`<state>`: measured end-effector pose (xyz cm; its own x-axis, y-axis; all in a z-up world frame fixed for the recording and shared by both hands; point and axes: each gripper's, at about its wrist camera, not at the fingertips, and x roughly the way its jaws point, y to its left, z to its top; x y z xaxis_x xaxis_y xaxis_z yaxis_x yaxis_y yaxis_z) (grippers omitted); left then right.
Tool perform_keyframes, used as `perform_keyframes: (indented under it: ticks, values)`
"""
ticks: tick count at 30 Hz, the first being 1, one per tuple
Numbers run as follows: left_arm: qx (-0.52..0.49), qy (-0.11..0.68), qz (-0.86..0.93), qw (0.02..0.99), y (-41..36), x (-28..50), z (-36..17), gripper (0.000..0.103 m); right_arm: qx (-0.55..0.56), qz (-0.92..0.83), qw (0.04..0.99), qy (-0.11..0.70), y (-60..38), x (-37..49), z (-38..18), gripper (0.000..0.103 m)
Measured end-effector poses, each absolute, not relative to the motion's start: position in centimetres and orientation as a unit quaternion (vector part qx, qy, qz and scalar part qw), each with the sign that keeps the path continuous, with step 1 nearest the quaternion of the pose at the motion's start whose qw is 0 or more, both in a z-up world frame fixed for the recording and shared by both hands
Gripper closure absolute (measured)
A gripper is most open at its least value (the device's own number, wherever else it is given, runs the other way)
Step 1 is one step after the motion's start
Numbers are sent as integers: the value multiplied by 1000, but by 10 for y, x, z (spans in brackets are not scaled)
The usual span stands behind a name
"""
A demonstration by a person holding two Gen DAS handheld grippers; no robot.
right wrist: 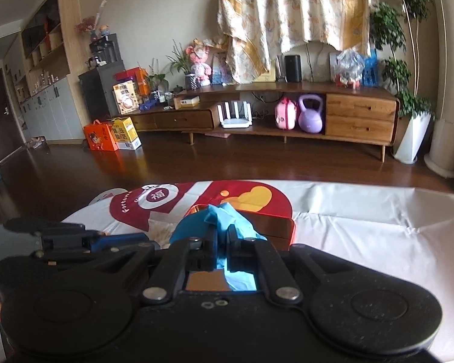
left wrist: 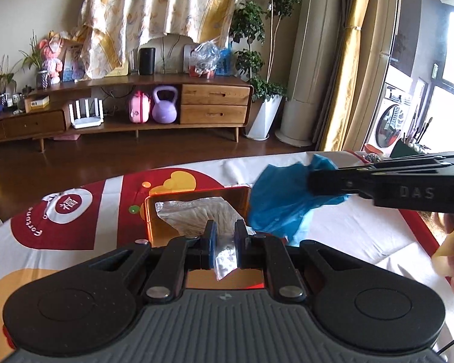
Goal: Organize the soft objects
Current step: 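Carry the swab bag with the left tool while the right tool carries the gloves into the red tin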
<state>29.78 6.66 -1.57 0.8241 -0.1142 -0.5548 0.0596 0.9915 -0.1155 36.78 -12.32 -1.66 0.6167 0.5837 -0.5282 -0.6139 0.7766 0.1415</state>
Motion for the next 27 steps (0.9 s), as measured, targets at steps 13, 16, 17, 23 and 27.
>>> perform_keyframes:
  ticks: [13, 16, 17, 23, 27]
  values:
    - [-48, 343, -39, 937, 75, 352, -67, 91, -16, 290, 884, 367, -103, 423, -81, 99]
    - [-51, 355, -41, 933, 79, 362, -77, 91, -34, 281, 880, 381, -98, 429, -94, 98]
    - [-53, 359, -40, 931, 79, 365, -80, 91, -37, 281, 878, 387, -97, 430, -97, 98]
    - [-58, 384, -48, 920, 80, 378, -94, 91, -71, 273, 872, 401, -86, 431, -112, 97]
    - [-54, 402, -51, 913, 78, 384, -101, 91, -87, 272, 866, 410, -81, 432, -118, 95]
